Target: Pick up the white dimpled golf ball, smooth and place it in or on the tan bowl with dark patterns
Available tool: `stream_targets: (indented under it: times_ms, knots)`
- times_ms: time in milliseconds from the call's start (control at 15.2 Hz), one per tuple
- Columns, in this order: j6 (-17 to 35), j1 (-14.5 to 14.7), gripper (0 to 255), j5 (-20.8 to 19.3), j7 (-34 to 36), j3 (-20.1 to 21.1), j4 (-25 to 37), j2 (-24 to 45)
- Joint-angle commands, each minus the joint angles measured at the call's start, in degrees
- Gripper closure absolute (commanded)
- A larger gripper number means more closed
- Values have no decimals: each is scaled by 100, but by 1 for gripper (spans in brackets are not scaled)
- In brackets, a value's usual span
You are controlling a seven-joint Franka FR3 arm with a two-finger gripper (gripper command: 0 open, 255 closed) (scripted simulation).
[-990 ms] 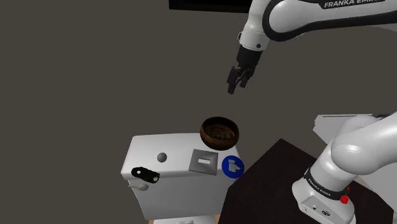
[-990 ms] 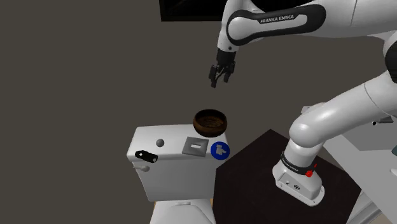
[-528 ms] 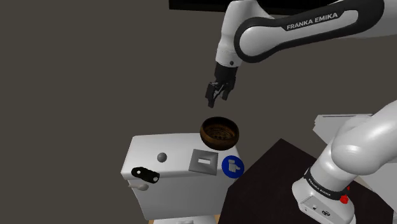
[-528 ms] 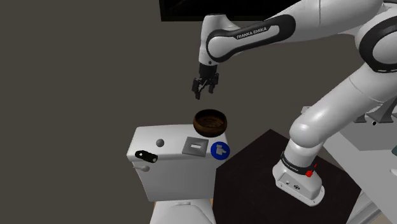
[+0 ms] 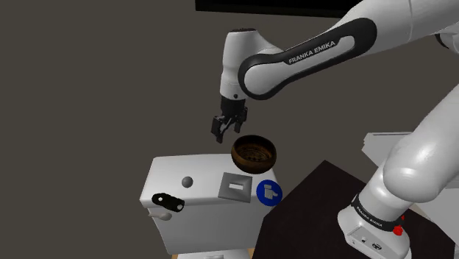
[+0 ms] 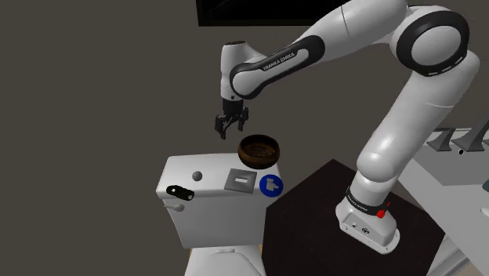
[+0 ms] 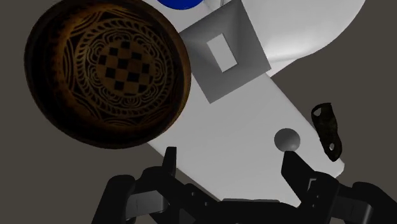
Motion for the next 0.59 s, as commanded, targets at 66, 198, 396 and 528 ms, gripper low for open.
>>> stream_targets:
  times_ms: [66, 198, 396, 528]
  knots:
    - [173, 97, 0, -389, 511, 195, 419, 734]
    - [257, 202, 0, -670, 821, 251, 704, 1212]
    - [320, 429, 0, -1088, 1255, 256, 1189, 1932]
    - [324, 622, 0, -1337, 1506, 209, 1550, 2407]
